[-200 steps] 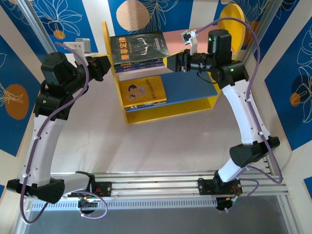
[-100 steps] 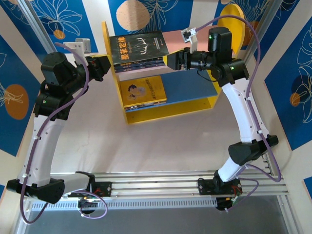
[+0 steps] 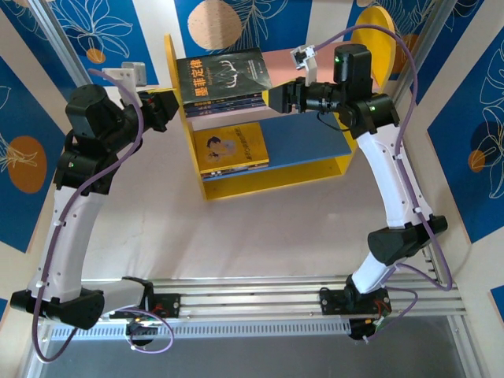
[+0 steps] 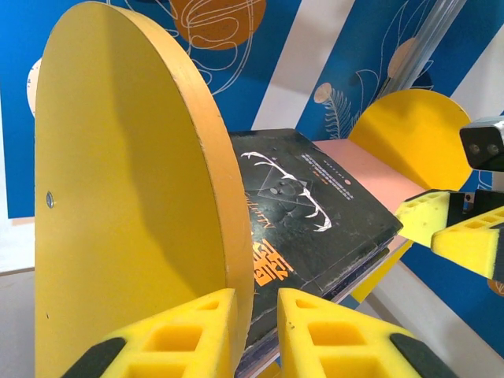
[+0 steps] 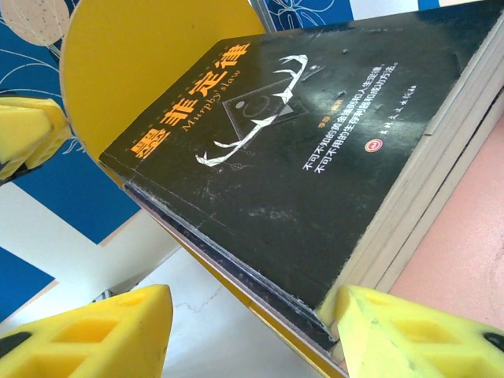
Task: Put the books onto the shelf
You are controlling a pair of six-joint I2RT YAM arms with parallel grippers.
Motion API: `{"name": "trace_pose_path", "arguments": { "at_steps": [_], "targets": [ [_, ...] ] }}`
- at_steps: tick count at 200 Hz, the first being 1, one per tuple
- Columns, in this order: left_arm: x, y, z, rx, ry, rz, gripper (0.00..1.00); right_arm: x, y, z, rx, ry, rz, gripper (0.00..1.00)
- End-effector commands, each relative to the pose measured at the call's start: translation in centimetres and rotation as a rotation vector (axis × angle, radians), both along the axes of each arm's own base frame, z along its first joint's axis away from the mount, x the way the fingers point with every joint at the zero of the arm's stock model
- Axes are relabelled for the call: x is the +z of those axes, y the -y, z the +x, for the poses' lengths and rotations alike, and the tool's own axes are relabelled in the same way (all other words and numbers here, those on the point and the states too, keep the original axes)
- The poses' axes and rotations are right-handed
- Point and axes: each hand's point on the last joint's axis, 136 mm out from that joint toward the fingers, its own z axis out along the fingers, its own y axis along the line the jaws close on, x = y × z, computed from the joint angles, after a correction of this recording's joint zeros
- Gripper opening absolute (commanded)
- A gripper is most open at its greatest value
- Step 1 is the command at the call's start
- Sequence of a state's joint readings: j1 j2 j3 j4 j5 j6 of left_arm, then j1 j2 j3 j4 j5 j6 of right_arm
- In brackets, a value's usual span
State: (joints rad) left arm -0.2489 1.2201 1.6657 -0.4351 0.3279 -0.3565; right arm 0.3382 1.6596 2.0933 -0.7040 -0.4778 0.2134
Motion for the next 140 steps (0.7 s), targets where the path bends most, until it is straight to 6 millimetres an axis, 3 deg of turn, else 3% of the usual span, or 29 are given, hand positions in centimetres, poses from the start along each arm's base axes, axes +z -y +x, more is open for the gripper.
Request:
{"name": "trace_pose_path", "arguments": {
  "at_steps": [1, 59, 140],
  "targets": [
    [0.9, -0.6, -0.7, 0.016, 0.037, 0.012, 0.22, -0.1, -0.5, 0.1, 0.026, 0.005, -0.006, 0.58],
    [0.8, -0.6, -0.7, 0.02, 0.036, 0.015, 0.22, 0.4, -0.2, 0.0, 0.021, 0.015, 0.0, 0.59],
    [0.8, -0.7, -0.7, 0.025, 0.033, 0.016, 0.22, 2.1, 2.2, -0.4, -0.037, 0.054, 0.02, 0.62]
  ]
}}
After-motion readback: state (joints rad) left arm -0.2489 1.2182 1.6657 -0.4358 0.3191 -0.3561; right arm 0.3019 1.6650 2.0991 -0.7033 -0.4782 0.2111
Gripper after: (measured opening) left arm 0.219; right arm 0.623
